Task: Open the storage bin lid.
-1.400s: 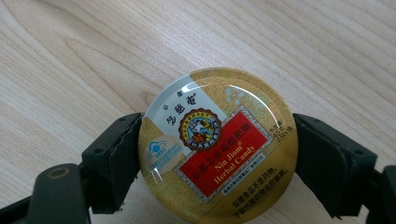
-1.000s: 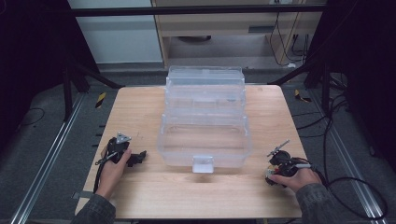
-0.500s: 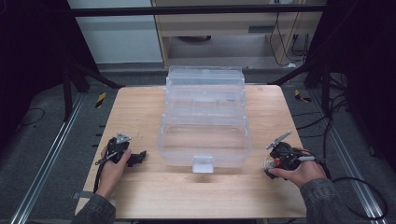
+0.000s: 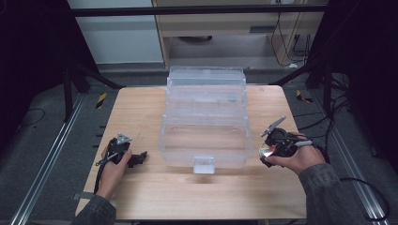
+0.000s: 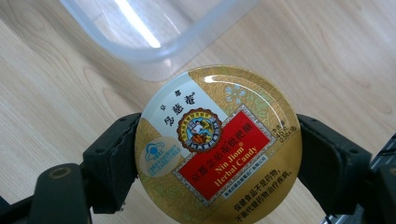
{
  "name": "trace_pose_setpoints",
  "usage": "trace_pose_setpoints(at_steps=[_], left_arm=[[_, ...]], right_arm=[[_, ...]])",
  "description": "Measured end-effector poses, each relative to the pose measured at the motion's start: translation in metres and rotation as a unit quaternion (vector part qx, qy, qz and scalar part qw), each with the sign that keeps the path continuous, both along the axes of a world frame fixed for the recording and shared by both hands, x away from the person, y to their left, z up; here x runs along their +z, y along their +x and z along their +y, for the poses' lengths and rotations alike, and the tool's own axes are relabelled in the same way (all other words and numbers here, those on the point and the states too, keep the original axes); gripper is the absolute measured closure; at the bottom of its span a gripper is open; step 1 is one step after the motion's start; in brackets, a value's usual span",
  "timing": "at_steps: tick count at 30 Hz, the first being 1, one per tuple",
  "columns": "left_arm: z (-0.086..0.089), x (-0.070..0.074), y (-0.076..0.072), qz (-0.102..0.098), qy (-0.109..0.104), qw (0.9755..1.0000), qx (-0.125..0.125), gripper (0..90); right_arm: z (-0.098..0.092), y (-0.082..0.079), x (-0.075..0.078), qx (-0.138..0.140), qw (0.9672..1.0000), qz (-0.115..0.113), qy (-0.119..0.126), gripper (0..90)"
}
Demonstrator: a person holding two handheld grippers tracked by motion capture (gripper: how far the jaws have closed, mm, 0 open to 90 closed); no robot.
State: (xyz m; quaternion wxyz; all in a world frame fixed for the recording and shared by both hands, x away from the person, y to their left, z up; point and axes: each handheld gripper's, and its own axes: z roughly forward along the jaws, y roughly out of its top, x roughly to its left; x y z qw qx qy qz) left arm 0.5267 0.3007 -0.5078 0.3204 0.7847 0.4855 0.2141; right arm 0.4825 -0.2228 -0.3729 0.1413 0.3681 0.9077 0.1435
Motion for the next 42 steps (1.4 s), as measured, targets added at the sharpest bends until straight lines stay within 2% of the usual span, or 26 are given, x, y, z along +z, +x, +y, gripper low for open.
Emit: trace_pose_setpoints(at_steps=[16, 42], left_arm=[[-0.001, 0.000, 0.000, -0.001, -0.002, 1.0000, 0.001, 0.0], [-0.002, 0.000, 0.000, -0.003, -0.004, 1.0000, 0.002, 0.0]], right_arm=[[0.022, 0.015, 0.024, 0.027, 0.9995, -0.014, 0.003, 20.9], [0.047, 0.032, 0.031, 0.055, 0.9981, -0.026, 0.006, 20.9]])
